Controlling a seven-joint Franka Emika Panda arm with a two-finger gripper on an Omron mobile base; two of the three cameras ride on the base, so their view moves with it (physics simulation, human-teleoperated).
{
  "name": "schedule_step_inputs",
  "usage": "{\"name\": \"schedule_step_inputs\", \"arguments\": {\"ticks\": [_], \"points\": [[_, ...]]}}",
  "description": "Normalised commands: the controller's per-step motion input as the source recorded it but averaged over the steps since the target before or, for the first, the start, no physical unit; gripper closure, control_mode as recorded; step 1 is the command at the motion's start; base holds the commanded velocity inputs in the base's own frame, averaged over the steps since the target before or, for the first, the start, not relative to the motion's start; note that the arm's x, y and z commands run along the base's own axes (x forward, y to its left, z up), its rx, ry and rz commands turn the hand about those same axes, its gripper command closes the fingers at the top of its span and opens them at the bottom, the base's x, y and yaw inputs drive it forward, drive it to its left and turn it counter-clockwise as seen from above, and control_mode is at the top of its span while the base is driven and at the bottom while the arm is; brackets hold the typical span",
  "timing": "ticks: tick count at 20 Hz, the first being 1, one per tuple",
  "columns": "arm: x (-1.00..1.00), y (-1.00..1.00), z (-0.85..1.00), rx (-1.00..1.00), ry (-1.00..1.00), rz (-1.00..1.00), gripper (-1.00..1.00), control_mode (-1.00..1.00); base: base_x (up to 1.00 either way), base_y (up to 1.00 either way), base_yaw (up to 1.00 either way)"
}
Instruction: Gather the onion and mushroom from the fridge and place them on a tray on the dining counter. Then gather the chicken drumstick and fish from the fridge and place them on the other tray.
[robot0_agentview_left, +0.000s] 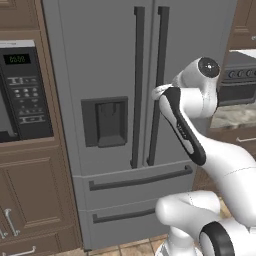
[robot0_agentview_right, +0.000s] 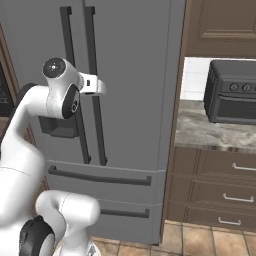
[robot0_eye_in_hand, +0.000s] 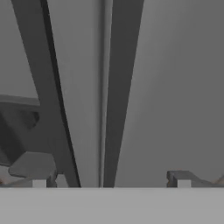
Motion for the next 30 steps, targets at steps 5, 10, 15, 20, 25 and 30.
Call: {"name": "schedule_step_inputs", "arguments": {"ticks": [5, 10, 15, 20, 25, 30], "points": [[0.37, 0.00, 0.61, 0.12, -0.01, 0.00, -1.00, -1.00, 0.00, 0.00, 0.00], [0.35, 0.00, 0.26, 0.07, 0.00, 0.00, -1.00, -1.00, 0.00, 0.00, 0.00], [0.25, 0.00, 0.00, 0.00, 0.00, 0.00, -1.00, -1.00, 0.00, 0.00, 0.00], [0.25, 0.00, 0.00, -0.02, -0.01, -0.03, -1.00, -1.00, 0.00, 0.00, 0.00], [0.30, 0.00, 0.00, -0.01, -0.02, -0.03, -1.00, -1.00, 0.00, 0.00, 0.00], [0.29, 0.05, 0.00, -0.01, -0.05, -0.01, -1.00, -1.00, 0.00, 0.00, 0.00]]}}
